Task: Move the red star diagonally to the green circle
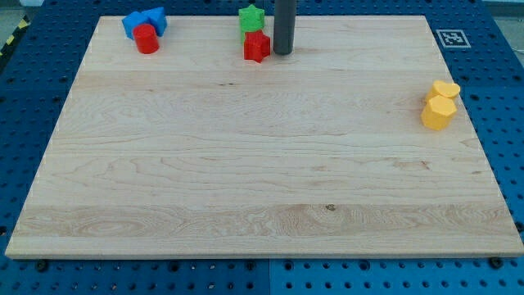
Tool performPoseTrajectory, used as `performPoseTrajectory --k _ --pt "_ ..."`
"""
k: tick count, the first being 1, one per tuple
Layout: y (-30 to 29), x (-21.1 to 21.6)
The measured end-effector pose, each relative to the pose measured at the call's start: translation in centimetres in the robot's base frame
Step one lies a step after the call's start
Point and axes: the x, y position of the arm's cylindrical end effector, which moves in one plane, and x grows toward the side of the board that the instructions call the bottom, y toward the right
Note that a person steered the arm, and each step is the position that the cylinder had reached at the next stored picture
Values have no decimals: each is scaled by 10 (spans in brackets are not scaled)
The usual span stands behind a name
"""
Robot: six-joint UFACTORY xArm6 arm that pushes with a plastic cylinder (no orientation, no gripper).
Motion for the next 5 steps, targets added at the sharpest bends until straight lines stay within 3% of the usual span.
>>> performPoseTrajectory --k 5 --pt "-118 31"
